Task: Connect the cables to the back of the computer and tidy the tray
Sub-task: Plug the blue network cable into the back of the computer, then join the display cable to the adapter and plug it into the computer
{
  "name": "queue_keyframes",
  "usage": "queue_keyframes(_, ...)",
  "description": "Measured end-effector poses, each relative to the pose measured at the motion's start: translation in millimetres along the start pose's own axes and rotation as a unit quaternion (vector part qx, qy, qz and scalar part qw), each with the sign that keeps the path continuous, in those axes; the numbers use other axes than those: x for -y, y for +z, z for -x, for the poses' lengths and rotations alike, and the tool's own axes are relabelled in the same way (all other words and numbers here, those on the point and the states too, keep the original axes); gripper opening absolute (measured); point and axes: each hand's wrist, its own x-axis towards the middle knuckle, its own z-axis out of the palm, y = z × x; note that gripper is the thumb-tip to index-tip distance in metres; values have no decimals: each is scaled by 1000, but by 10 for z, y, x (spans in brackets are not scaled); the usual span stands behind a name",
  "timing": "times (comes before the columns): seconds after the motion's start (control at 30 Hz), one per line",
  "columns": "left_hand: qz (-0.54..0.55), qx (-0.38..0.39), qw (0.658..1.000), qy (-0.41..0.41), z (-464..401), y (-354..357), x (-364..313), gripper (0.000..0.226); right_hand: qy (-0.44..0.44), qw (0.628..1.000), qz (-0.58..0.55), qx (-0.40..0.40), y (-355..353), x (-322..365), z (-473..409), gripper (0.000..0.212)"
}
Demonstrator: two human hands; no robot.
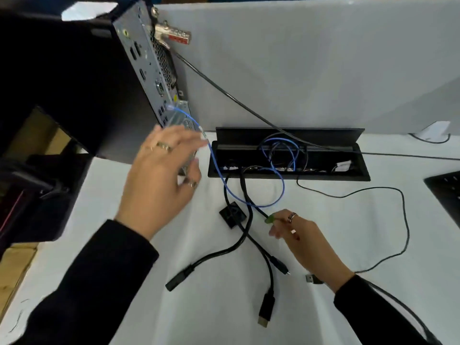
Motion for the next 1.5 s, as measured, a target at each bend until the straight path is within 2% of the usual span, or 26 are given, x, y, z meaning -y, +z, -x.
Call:
queue_keyframes(0.1,57,50,996,-50,416,268,-3,34,27,999,1,46,124,-115,115,8)
queue_keyframes(0.17,101,79,987,-100,683,417,-13,37,30,997,21,70,232,-201,187,7)
queue_keyframes(0.27,175,118,956,-205,1002,582,-85,32,29,999,27,37,354,-273,214,13)
queue_keyframes(0.37,210,126,936,-254,1246,749,-220,26,57,998,13,-9,381,-252,143,12)
queue_keyframes(0.43,220,126,929,-268,1344,831,-352,24,60,998,32,-12,415,-242,107,12)
queue_keyframes(0.57,170,131,940,-263,1412,980,-506,45,82,993,89,-2,510,-265,86,14)
queue_keyframes(0.63,166,135,941,-262,1399,1008,-494,37,83,990,113,-2,526,-249,76,21)
queue_keyframes(0.73,200,141,929,-277,1375,982,-446,9,74,988,132,-4,521,-226,74,22)
queue_keyframes(0.83,213,127,923,-295,1359,893,-373,25,54,993,107,-8,459,-251,97,12)
queue_keyframes(0.93,219,108,919,-309,1337,841,-333,28,48,996,78,-17,331,-338,149,31)
queue_keyframes(1.0,217,107,918,-313,1351,855,-331,28,51,997,59,-26,246,-385,206,24)
queue_keyframes(1.03,215,104,921,-307,1367,874,-339,25,55,997,54,-29,217,-404,244,18)
queue_keyframes(1.1,179,102,937,-282,1388,917,-371,8,63,996,56,-41,184,-446,323,27)
queue_keyframes(1.17,100,78,966,-228,1411,972,-450,26,71,994,46,-63,148,-485,409,28)
queue_keyframes(1.27,22,33,996,-79,1369,1042,-623,29,89,991,-6,-99,80,-524,495,10)
queue_keyframes(1.3,16,45,999,-16,1370,1084,-685,35,105,989,-28,-100,59,-544,517,13)
queue_keyframes(1.37,1,114,990,77,1370,1165,-781,58,127,984,-76,-101,8,-548,561,17)
queue_keyframes(1.43,-34,179,979,95,1369,1247,-816,76,113,984,-89,-107,-37,-538,576,17)
queue_keyframes(1.5,-66,182,977,88,1333,1313,-822,73,99,982,-109,-115,-89,-542,566,16)
